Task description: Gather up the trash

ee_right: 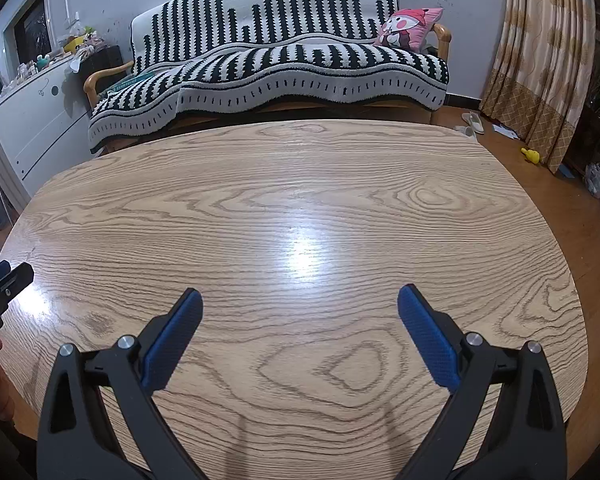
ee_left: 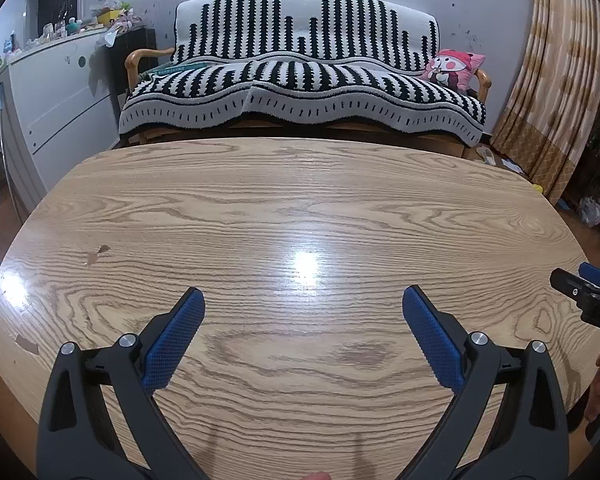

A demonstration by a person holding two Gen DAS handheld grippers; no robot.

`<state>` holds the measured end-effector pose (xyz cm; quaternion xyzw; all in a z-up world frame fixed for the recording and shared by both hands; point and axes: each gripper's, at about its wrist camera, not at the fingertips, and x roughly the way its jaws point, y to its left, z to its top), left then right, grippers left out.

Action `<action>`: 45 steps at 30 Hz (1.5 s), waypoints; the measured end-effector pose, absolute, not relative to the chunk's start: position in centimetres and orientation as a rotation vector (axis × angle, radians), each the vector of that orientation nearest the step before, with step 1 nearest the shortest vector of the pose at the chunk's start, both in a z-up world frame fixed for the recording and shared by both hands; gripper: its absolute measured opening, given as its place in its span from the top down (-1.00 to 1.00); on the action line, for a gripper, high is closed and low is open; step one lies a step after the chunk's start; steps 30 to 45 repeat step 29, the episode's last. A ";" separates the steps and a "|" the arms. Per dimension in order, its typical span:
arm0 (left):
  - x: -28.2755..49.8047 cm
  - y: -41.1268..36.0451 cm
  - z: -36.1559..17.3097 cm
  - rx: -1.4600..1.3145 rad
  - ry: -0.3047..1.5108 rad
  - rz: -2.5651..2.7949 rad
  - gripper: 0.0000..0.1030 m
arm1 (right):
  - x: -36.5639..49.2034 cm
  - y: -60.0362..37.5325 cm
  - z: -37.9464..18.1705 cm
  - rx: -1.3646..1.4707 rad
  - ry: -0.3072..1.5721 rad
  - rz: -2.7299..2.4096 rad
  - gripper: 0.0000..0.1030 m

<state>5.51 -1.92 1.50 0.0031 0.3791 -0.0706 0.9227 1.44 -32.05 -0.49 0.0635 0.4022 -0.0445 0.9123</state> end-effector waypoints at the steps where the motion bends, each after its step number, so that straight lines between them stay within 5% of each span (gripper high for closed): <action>1: 5.5 -1.9 1.5 0.006 0.779 -0.145 -0.87 | 1.4 -32.1 -0.5 0.131 0.829 -0.091 -0.84; 45: 6.2 -0.6 1.7 0.024 0.781 -0.123 -0.87 | 1.6 -32.6 -0.4 0.137 0.831 -0.097 -0.84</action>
